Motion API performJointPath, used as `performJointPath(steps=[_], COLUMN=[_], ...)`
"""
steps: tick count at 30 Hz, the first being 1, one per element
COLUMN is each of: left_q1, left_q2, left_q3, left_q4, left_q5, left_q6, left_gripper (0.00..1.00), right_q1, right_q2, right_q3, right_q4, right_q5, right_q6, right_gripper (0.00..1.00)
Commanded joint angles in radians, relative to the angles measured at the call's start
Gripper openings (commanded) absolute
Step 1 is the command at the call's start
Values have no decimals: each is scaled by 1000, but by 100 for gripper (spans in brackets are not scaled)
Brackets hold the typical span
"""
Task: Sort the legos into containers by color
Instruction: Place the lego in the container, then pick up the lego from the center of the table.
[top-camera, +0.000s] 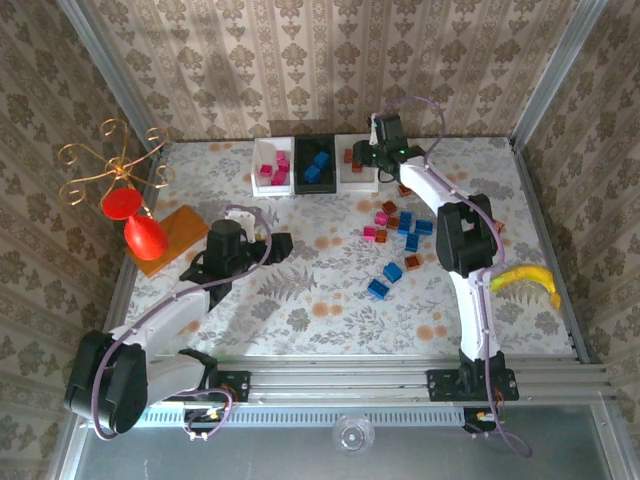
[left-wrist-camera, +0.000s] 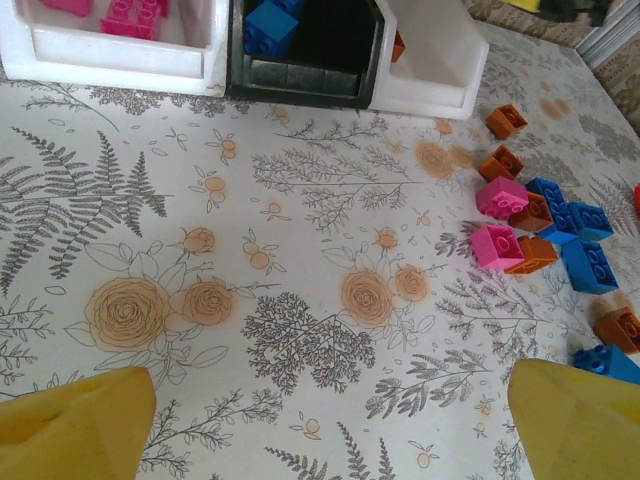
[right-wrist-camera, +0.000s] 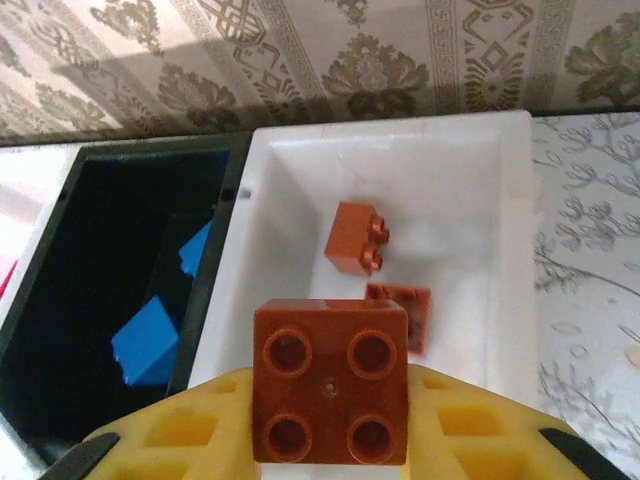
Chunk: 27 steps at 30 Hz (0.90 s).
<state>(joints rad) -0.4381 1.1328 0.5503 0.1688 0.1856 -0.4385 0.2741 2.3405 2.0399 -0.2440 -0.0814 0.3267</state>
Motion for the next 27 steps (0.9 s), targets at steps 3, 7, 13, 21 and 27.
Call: performJointPath(steps=[3,7,13,21,27], left_q1=[-10,-13,-39,-75,-89], left_q2=[-21,-29,-11,41,96], left_q3=[31,31,20,8,13], left_q4=[-14,-22,15,62,114], left_q5=[-13,-14,-4,-6,22], left_q6=[-6,-6,-8,-3,27], left_gripper=[92,92,91,91,91], right_q1=[7,4,5,57,179], right_q2=[135,139,-82,-472,-557], right_q3=[213,266,-33,-665,-836], right_q4=[-140,-169,23,172,68], right_q5=[11,-31,-141,-30,165], right_q6=[35,16,25,-5,-73], right_gripper=[42,63,69,73,76])
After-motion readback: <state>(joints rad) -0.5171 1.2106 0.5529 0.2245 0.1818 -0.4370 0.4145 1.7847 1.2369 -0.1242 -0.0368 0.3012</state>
